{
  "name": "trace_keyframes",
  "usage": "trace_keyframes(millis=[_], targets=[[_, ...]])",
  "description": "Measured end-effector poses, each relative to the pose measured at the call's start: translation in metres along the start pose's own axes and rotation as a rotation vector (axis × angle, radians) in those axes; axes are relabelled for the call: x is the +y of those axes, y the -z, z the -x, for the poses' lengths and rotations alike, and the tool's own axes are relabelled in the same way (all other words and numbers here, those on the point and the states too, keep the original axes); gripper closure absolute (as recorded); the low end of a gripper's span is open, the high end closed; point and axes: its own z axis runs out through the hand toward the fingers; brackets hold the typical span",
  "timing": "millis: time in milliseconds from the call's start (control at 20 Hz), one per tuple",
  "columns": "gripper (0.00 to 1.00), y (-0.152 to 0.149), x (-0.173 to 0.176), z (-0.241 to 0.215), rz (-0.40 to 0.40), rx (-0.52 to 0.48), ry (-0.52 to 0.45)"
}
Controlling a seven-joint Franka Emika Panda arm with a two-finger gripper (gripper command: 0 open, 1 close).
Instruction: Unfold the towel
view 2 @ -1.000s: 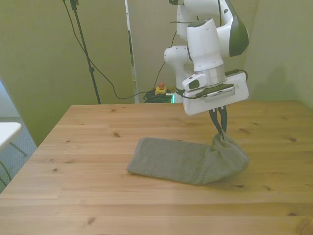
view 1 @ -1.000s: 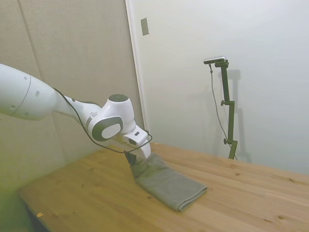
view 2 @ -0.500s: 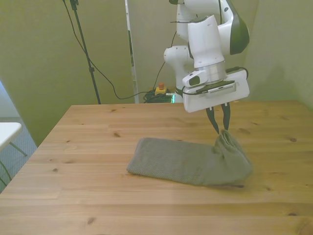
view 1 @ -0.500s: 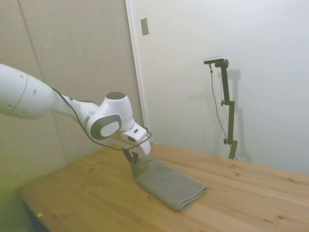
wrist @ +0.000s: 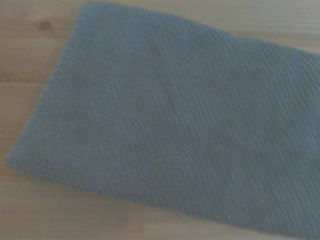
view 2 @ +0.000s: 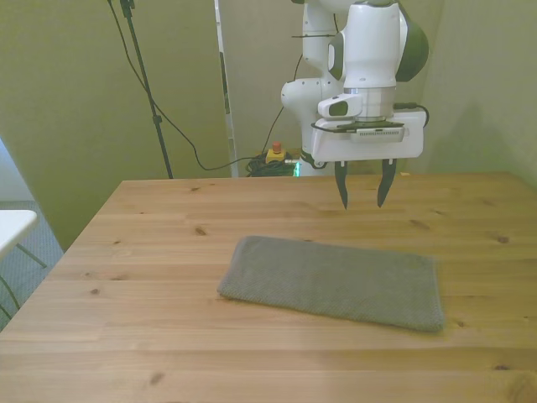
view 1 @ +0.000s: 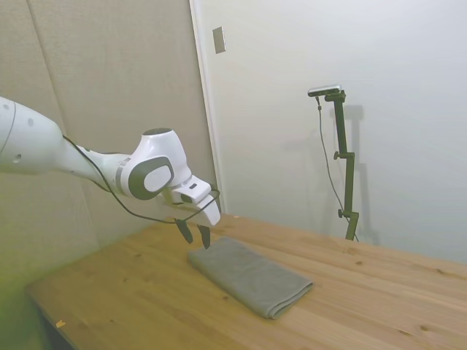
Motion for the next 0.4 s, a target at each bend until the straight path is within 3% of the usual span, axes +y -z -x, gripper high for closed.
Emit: trace_keyframes(millis=[150, 400], targets=[[0.0, 0.025, -0.001, 0.028, 0.109, 0.037, -0.079], [0.0, 0.071, -0.002, 0.095, 0.142, 0.029, -0.055]])
